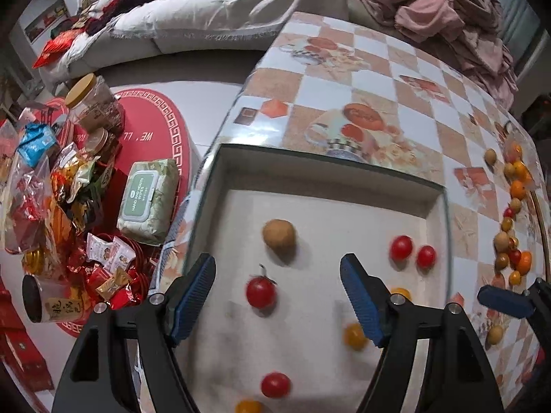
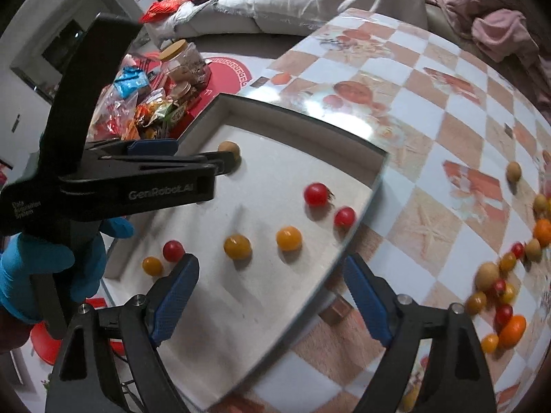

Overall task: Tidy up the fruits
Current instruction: 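Open the left tool to drop the brown fruit while the right tool releases its tomato, then move the left tool back to the fruit pile while the right tool returns too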

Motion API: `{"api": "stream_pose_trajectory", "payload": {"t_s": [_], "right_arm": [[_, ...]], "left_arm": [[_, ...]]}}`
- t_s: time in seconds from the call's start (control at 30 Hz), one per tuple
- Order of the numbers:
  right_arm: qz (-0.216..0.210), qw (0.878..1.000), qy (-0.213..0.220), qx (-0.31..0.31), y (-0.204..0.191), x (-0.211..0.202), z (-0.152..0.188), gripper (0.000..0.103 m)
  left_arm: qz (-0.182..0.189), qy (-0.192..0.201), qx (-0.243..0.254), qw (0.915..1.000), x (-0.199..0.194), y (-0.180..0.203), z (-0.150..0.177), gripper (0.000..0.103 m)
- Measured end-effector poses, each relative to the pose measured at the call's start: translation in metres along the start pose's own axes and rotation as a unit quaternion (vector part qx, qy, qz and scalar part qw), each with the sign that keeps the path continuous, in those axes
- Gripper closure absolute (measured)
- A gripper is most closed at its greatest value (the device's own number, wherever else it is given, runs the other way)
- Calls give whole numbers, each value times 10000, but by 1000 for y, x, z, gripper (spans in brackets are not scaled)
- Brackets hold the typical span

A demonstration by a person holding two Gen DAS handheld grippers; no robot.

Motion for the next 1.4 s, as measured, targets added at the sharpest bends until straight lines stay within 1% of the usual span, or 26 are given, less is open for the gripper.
{"api": "stream_pose_trajectory", "payload": {"t_s": [0.1, 0.17, 0.4, 0.5, 0.67, 0.8, 0.93, 1.1, 1.27, 1.4], "right_arm": [[83, 9996, -24, 256, 16, -11, 15, 15], [128, 9988, -62, 462, 27, -17, 28, 15], [425, 9924, -210, 1133, 79, -40, 81, 15], [602, 9872, -312, 1446, 103, -48, 108, 15], [868, 9749, -461, 1997, 143, -61, 151, 15], [1000, 9676, -491, 2265, 167, -71, 173, 15], [1052, 9630, -416, 2446, 184, -79, 181, 15], [1060, 9613, -234, 2531, 202, -91, 178, 15], [1057, 9596, -28, 2606, 223, -102, 163, 15], [1079, 9612, 83, 2538, 239, -107, 146, 15]], "left_arm": [[29, -9, 155, 9999, -7, 15, 6, 27], [120, -16, 290, 9995, -13, 32, 11, 27], [331, -7, 722, 9968, -31, 83, 32, 27], [384, 44, 815, 9959, -39, 101, 42, 27], [485, -77, 1008, 9937, -44, 130, 63, 27], [578, -209, 1245, 9903, -42, 154, 82, 27], [700, -468, 1482, 9854, -33, 183, 110, 27], [875, -696, 1521, 9820, -27, 207, 133, 27], [938, -787, 1551, 9803, -24, 221, 145, 27], [921, -840, 1531, 9803, -21, 229, 150, 27]]}}
Point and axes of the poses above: each gripper's, at about its wrist camera, not at the fingertips, and x roughly the way its jaws point, y to its right, z to its underside, the point moved 8 cm from there along x, roughly the way its jaws point, and after that the axes turned 7 degrees about -x, right-handed, at the moved point
